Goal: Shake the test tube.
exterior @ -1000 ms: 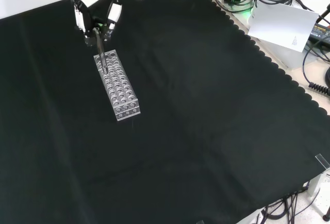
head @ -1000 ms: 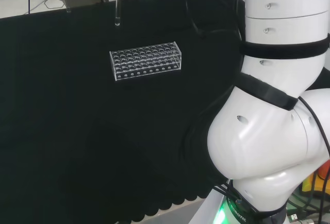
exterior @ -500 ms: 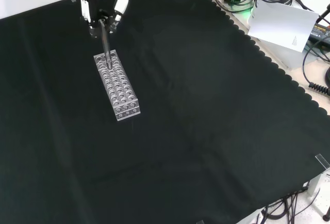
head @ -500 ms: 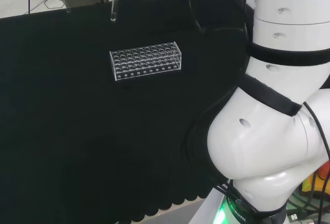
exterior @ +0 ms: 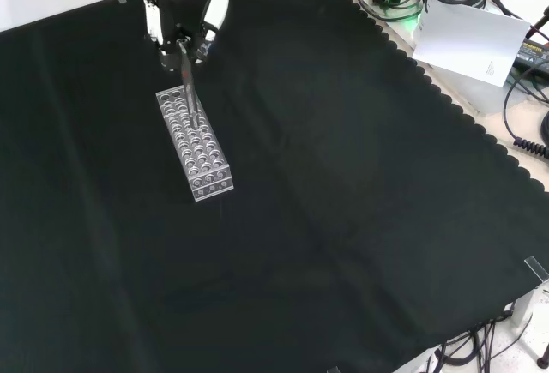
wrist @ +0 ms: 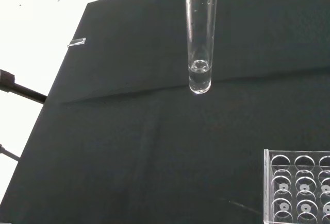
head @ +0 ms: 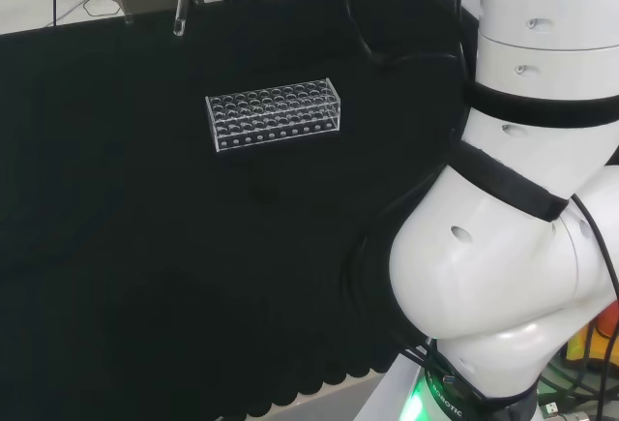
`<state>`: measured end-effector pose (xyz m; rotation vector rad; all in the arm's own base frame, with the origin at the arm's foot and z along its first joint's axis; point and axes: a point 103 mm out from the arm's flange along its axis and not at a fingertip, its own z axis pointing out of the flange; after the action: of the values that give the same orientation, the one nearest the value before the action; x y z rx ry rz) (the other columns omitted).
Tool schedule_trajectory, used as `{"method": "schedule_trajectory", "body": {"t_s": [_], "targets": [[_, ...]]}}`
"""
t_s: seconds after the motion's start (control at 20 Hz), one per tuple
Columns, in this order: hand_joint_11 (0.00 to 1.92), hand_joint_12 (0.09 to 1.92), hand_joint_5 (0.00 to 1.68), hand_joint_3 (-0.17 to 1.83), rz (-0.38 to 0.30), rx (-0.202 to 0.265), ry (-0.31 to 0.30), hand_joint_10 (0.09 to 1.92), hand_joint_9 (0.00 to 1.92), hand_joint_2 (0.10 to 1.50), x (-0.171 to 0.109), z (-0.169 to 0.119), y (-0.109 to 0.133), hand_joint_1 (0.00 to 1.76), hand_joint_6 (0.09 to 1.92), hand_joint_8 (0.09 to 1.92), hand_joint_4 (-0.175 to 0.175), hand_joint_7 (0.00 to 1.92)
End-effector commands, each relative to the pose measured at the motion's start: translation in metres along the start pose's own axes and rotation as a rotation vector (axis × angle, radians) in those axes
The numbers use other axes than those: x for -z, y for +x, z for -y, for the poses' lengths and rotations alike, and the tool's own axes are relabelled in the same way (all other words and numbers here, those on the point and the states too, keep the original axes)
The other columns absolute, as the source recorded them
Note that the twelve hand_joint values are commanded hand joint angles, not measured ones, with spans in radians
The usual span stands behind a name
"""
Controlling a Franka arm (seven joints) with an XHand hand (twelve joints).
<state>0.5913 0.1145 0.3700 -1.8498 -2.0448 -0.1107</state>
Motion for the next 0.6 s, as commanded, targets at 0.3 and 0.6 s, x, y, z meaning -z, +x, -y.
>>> {"method": "schedule_trajectory", "body": {"t_s": [0.3, 0.6], "targets": [[1.46, 0.74, 1.36, -0.17, 0.092, -0.138, -0.025, 0.53, 1.36, 1.04, 0.017, 0.008, -0.07, 1.43, 0.09, 0.68, -0.175, 1.32], [1.46, 0.74, 1.36, -0.17, 0.193, -0.284, -0.044, 0.53, 1.36, 1.04, 0.04, 0.027, -0.142, 1.43, 0.09, 0.68, -0.175, 1.32]]}}
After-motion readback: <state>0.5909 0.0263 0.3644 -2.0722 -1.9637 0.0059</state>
